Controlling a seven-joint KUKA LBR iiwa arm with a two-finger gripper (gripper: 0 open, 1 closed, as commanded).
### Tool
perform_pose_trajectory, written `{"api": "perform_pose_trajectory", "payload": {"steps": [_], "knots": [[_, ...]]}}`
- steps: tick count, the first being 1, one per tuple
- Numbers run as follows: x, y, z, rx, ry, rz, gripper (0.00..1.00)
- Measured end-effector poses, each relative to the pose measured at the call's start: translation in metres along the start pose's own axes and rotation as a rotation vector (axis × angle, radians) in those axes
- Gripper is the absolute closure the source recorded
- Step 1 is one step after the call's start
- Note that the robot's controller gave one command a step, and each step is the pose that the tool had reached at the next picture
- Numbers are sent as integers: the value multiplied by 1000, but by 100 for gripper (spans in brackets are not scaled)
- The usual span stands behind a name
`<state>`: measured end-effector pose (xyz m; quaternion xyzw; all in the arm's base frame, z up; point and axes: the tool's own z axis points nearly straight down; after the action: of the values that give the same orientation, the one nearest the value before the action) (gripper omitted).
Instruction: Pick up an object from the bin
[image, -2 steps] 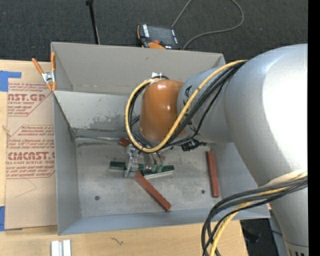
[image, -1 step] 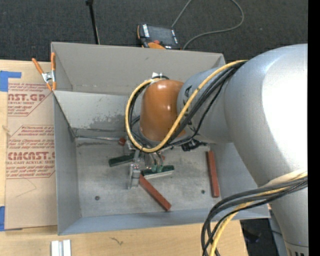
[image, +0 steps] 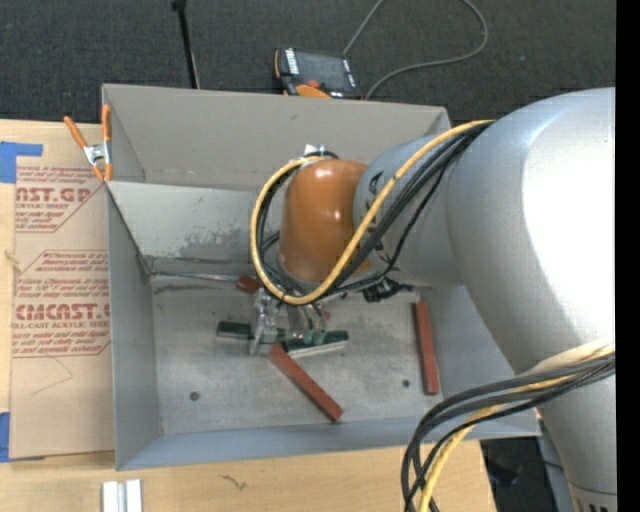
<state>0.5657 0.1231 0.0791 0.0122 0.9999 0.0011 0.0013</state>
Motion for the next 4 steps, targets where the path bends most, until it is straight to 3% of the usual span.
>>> {"api": "perform_pose_trajectory", "payload": {"steps": [1, 2, 3, 4], "knots": [[0, 0, 0, 0, 1, 0, 0], [0, 0, 0, 0, 0, 0, 100], [0, 0, 0, 0, 1, 0, 0], [-21, 18, 9, 1, 0, -247, 0]]}}
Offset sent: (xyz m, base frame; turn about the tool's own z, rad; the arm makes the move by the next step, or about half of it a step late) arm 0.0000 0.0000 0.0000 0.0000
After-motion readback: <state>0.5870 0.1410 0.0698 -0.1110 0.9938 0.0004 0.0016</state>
